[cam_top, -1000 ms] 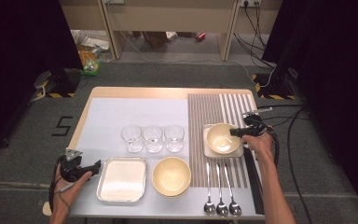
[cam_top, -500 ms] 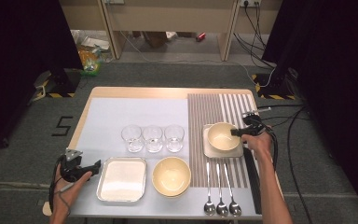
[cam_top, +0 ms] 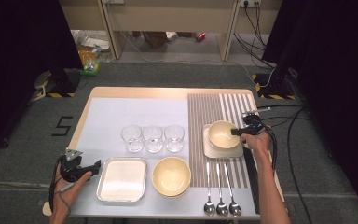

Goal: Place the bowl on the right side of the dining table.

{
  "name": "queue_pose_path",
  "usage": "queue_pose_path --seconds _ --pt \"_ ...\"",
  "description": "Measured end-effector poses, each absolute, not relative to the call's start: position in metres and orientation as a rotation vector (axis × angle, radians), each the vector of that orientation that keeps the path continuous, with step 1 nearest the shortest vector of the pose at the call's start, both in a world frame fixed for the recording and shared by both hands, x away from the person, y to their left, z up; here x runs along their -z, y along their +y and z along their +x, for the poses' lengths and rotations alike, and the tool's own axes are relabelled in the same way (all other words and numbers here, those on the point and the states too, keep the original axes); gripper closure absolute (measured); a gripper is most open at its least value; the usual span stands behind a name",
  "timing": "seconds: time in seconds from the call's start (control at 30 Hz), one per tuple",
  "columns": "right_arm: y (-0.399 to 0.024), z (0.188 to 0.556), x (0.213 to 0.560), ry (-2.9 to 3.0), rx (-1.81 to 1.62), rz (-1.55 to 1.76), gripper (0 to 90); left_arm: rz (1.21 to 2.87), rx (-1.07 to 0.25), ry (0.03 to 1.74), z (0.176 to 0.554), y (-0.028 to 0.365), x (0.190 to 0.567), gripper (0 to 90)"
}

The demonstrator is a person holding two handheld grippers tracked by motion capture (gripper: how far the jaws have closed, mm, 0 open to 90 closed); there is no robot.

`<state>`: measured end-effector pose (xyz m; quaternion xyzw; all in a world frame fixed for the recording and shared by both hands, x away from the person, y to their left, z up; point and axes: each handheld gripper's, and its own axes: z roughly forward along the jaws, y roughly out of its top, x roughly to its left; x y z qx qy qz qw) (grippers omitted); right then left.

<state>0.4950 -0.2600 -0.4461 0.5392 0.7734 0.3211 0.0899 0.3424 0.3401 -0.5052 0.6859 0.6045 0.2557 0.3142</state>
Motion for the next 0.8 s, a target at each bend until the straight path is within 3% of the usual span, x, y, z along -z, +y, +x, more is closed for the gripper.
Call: queue_pose_path --seconds 0.8 --pt "-0.2585 0.4933 0.445 2.309 -0.911 1.578 83.5 1.808 -0.674 1.592 0.3423 0.3401 0.5053 13.5"
